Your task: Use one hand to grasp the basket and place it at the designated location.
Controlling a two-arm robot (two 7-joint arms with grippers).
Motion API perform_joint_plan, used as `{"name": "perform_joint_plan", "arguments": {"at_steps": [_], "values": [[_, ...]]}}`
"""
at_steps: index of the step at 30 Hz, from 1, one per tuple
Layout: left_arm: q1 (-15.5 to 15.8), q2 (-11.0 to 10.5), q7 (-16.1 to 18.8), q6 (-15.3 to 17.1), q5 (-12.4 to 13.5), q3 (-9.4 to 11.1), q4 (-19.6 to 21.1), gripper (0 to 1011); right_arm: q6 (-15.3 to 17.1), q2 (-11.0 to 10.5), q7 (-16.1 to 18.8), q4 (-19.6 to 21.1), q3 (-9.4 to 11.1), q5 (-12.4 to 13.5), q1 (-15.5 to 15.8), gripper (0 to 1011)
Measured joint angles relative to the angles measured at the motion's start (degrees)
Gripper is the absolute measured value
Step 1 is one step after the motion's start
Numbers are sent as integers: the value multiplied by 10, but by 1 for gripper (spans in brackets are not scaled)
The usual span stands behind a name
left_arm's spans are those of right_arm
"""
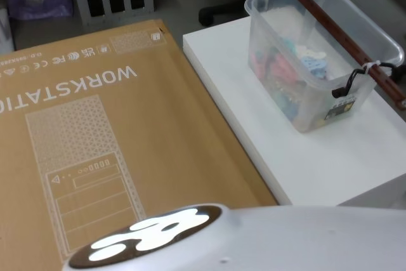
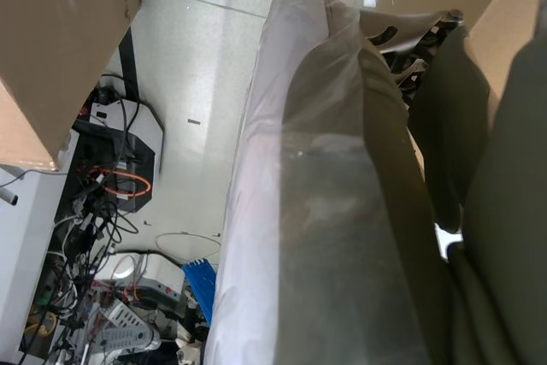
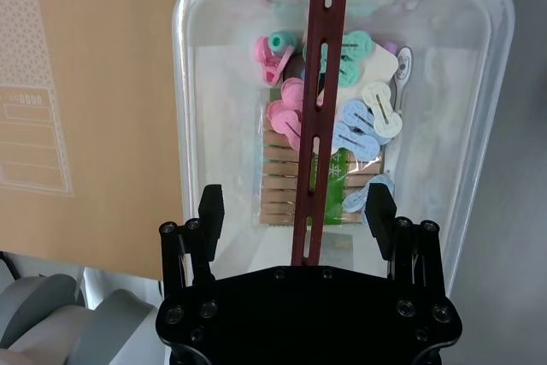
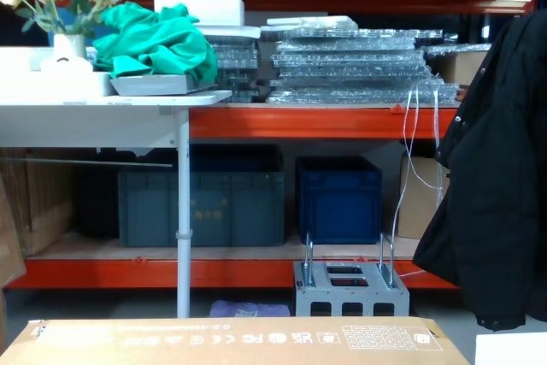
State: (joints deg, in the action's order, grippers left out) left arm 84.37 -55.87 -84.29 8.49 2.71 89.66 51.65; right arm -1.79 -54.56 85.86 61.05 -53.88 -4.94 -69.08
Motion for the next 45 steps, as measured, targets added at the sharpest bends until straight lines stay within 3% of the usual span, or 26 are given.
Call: {"name": "perform_joint_plan", "arguments": {"at_steps": [20, 38, 45], "values": [[0, 0, 0, 0, 0, 0, 0, 0, -11, 26, 20, -35, -44, 0, 11, 1001], [0, 0, 0, 0, 0, 0, 0, 0, -14, 49, 0, -75, -55, -5, 13, 1001], [0, 0, 0, 0, 0, 0, 0, 0, -18, 50, -2, -77, -55, -5, 14, 867]]}}
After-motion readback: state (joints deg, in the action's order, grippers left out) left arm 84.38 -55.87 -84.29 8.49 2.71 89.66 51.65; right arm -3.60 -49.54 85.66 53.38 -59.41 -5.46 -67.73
